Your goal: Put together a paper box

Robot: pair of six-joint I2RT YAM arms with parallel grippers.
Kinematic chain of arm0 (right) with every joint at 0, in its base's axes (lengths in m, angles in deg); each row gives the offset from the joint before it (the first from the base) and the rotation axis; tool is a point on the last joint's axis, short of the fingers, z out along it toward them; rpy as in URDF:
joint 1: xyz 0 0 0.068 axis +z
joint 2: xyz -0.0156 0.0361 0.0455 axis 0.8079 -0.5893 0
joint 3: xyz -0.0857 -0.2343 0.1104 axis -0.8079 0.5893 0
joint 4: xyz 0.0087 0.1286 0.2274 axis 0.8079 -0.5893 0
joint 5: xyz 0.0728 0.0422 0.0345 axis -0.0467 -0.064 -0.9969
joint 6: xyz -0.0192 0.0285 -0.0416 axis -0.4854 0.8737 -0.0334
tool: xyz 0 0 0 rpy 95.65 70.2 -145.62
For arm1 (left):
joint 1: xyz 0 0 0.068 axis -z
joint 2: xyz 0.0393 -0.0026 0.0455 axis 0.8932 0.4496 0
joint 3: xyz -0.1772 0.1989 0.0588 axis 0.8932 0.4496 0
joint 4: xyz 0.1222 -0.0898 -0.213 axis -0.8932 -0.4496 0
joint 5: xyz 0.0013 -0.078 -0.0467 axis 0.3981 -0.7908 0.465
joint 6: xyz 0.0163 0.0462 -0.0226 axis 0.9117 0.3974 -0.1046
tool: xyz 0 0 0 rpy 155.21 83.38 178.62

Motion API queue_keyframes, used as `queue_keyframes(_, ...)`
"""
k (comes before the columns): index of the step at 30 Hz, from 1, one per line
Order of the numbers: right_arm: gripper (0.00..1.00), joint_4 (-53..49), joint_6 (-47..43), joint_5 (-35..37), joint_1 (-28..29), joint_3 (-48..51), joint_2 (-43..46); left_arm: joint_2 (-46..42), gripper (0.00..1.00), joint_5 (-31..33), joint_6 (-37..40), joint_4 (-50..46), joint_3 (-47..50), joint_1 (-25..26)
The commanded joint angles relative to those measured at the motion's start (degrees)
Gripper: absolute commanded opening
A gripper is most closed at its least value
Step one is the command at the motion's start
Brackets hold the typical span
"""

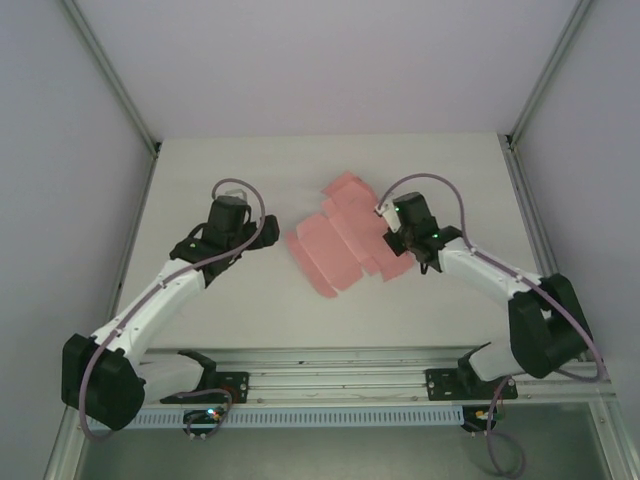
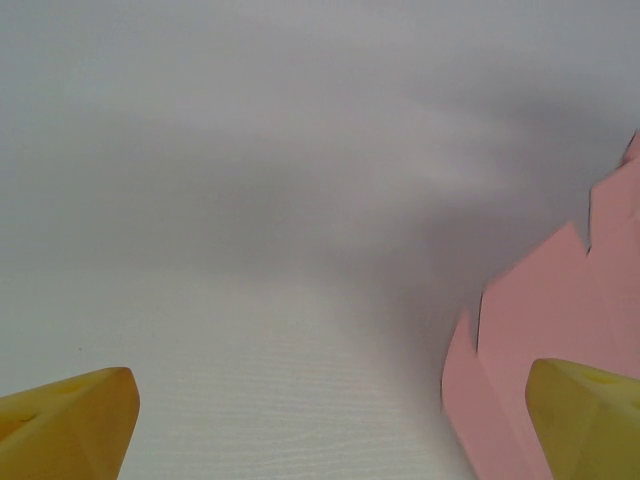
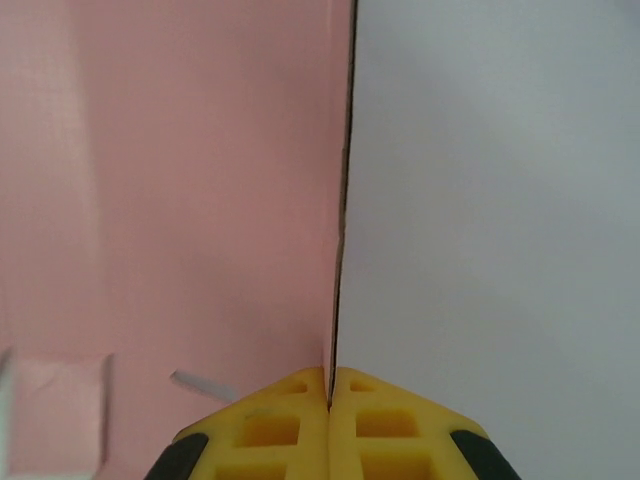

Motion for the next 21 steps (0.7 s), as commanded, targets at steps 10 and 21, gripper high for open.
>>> queue_keyframes(10,0.00,43.8,-40.1,21.5,11.7,7.4,-10.9,4.7,1.00,-5.3,-2.4,4.5,-1.8,-2.3)
queue_keyframes(21,0.00,51.1,-41.5,20.3,15.5,9.1,-13.8,22.1,1.00,-11.7,5.9,7.1,-14.1,-1.4)
